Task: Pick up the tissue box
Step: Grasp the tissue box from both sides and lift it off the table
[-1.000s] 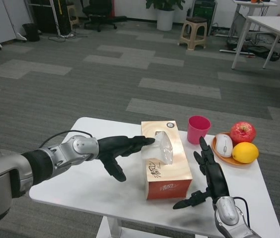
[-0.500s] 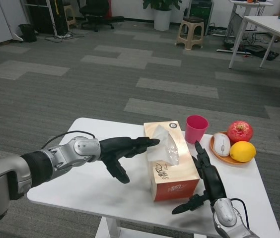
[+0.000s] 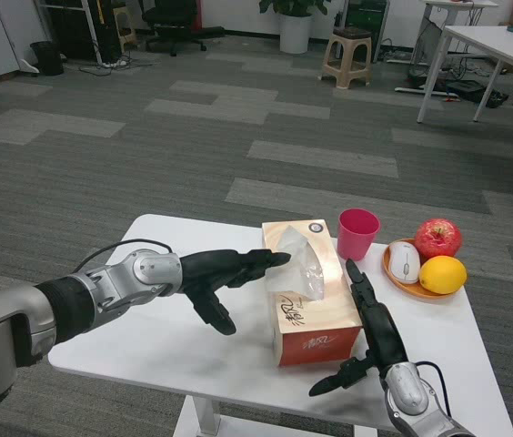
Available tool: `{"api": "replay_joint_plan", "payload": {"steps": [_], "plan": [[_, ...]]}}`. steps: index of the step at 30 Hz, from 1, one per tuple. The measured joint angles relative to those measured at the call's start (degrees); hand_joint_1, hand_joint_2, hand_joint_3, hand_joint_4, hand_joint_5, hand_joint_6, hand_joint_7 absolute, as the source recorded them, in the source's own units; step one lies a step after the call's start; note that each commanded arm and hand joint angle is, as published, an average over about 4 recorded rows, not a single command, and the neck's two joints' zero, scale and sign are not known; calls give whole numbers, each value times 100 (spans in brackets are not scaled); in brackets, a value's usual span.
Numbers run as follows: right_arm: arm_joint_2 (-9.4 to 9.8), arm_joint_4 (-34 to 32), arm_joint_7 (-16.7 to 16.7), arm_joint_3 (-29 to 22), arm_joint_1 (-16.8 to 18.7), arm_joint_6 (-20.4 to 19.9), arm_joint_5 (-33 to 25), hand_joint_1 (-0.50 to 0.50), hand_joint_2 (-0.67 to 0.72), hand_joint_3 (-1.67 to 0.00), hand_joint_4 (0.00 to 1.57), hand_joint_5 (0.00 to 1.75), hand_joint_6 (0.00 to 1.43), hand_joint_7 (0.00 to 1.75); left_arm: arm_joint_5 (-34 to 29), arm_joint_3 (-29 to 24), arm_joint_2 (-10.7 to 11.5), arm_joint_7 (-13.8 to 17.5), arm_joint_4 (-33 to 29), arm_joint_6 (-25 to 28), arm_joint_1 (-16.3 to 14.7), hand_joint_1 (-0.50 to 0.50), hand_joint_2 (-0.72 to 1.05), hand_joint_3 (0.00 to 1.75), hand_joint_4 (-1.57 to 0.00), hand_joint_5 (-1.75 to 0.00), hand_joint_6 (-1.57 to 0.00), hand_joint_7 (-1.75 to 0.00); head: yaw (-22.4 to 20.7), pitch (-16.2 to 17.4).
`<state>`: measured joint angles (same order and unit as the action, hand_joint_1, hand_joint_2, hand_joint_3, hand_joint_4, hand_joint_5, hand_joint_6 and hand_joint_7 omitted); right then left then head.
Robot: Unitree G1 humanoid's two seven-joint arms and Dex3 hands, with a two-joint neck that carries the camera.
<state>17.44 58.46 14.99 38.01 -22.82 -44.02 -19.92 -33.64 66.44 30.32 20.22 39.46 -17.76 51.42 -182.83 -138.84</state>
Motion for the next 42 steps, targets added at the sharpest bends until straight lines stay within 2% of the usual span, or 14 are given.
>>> {"api": "replay_joint_plan", "payload": {"steps": [2,5,10,14,19,25,27,34,38,42], "plan": [[17,-82,-31,1,52,4,0,-46,9,-16,21,0,0,0,7,-17,7,1,1,0,-10,50,105,2,0,0,0,0,5,1],[54,-210,-79,1,128,8,-1,-46,9,-16,16,0,0,0,19,-30,18,6,1,-1,-24,50,105,7,0,0,0,0,22,15],[106,-463,-148,4,287,15,0,-46,9,-12,13,0,0,0,24,-61,60,44,-6,-6,-79,50,103,2,0,0,0,0,53,42],[166,-687,-171,34,380,23,-1,-46,4,-16,11,0,0,0,33,-123,126,98,-50,-17,-192,50,96,4,0,0,0,0,83,39],[229,-911,-201,50,506,28,0,-46,3,-16,9,0,0,0,59,-269,195,142,-159,-19,-361,50,96,2,0,0,0,0,131,28],[342,-1283,-207,94,727,40,0,-46,1,-16,3,0,0,0,372,-861,273,198,-457,-5,-842,50,96,0,0,0,0,0,152,11],[356,-1376,-207,101,777,40,0,-46,0,-16,3,0,0,0,453,-1034,313,206,-567,1,-981,50,96,4,0,0,0,0,143,6],[460,-1569,-208,178,822,40,-1,-46,-3,-12,6,0,0,0,606,-1472,363,213,-860,18,-1298,50,96,4,0,0,0,0,129,7],[498,-1636,-207,231,861,40,-1,-46,1,-16,4,0,0,0,703,-1746,382,213,-1087,50,-1473,50,96,9,0,0,0,0,138,53],[555,-1761,-207,279,896,40,-1,-46,-3,-16,3,0,0,0,779,-2036,419,210,-1397,153,-1715,50,96,2,0,0,0,0,160,67]]}}
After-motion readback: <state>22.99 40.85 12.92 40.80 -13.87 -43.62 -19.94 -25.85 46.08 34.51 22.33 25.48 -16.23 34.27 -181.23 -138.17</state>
